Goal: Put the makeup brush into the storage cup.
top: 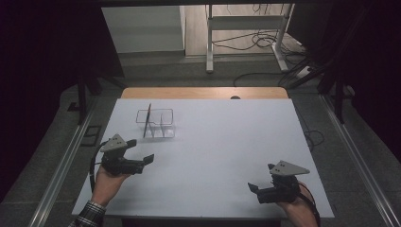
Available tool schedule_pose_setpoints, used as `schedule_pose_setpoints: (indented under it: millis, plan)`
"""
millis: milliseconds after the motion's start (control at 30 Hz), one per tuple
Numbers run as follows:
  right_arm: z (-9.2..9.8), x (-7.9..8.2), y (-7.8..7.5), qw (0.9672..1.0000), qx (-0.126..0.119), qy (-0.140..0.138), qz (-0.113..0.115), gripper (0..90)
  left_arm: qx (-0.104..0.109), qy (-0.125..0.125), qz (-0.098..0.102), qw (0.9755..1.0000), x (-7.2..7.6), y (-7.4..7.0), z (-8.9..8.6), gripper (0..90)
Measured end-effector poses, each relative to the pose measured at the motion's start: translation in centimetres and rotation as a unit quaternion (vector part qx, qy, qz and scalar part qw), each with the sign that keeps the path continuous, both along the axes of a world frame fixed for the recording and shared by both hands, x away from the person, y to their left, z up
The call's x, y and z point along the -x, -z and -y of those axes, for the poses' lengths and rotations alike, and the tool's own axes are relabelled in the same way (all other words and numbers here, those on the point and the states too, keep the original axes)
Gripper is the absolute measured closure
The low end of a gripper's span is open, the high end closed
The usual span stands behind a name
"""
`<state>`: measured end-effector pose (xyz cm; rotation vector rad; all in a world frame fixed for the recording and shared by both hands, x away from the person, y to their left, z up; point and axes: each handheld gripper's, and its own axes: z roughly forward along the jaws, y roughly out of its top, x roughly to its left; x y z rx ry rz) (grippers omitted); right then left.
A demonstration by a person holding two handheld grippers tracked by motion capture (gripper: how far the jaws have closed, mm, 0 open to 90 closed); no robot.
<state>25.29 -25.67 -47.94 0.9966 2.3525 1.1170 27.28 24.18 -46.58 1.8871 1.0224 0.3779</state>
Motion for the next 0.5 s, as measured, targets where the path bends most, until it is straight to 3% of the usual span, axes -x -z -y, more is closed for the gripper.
schedule_pose_setpoints:
  millis: [500]
  plan:
    - [0.0, 0.0, 0.0, 1.0000, 0.002, 0.000, 0.000, 1.4, -0.010, -0.003, -0.004, 0.9999, 1.3, 0.2, -0.3, 5.6]
